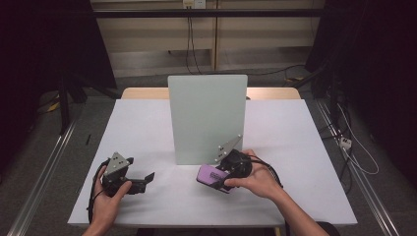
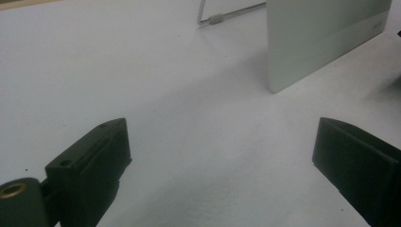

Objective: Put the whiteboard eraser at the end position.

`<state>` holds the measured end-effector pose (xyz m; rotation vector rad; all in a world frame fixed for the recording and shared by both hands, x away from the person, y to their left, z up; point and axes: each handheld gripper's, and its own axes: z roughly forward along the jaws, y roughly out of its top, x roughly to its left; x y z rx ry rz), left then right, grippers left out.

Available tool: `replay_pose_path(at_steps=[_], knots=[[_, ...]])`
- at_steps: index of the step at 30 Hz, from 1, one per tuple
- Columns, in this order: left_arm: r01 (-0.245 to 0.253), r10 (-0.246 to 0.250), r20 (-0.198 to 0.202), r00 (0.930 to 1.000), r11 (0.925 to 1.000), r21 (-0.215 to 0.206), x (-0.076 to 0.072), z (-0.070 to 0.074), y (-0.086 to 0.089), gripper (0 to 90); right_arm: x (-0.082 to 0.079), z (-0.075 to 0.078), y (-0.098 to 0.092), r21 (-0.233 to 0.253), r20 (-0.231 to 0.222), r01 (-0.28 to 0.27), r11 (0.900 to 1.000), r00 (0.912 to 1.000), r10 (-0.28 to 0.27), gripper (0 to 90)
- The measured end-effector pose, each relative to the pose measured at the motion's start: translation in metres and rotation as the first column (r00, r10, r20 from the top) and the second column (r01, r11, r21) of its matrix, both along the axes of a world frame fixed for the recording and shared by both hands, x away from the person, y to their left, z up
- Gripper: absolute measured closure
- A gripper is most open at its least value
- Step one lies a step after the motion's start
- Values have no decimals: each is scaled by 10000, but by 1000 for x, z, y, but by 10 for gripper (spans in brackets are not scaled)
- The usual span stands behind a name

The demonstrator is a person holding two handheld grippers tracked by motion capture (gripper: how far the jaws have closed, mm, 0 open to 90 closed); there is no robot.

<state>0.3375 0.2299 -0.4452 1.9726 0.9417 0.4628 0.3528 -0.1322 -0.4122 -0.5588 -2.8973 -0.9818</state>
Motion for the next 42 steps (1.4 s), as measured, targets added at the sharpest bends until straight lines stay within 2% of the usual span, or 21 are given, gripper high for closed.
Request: replay_pose_path(at_steps=[7,11,15,25,32,42], knots=[[-42,41,-49,10000,10000,-58,0,-1,-1,50,0,-5,4,-333,-95,-50,9994,9999,47,422],[58,-57,-51,10000,10000,69,0,0,0,51,1,-9,9,-494,-165,-95,9987,9998,87,421],[-31,31,-47,10000,10000,-49,0,-1,0,50,2,-14,10,-694,-313,-157,9975,9994,136,422],[8,-8,-45,10000,10000,-21,0,0,0,50,4,-23,16,-744,-444,-142,9971,9990,109,420],[62,-61,-64,10000,9999,83,-1,0,0,50,4,-25,15,-612,-492,13,9981,9988,-43,420],[-7,7,-69,10000,10000,-16,0,-1,0,50,4,-28,13,-350,-413,101,9993,9991,-115,413]])
